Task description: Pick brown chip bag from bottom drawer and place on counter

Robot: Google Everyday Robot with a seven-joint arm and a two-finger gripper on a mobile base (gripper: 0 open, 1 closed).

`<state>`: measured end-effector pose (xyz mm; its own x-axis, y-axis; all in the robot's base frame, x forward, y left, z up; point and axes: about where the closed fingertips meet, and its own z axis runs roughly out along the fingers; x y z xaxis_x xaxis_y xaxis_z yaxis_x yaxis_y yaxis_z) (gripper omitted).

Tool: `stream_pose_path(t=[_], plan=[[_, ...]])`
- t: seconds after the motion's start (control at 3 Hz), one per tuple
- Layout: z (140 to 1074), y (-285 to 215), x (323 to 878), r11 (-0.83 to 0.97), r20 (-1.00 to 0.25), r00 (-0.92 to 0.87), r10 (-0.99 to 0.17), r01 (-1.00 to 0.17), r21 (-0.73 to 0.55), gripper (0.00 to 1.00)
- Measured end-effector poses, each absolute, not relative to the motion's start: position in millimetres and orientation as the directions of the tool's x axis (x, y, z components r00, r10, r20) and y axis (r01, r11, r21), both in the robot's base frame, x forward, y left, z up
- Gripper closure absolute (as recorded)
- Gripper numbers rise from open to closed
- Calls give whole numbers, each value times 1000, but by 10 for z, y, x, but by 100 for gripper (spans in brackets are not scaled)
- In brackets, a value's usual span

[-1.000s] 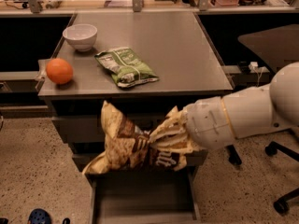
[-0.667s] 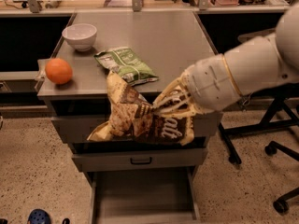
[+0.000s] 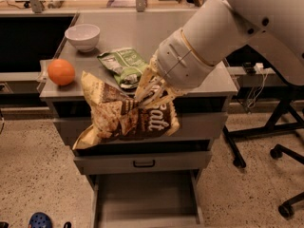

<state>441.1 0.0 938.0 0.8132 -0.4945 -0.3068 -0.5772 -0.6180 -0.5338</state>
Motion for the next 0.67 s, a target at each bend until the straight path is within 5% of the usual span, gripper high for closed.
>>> stream_pose_path(t=[0.67], plan=[[9447,-10,4610,-581,-346,782,-518,-619,-529,100]])
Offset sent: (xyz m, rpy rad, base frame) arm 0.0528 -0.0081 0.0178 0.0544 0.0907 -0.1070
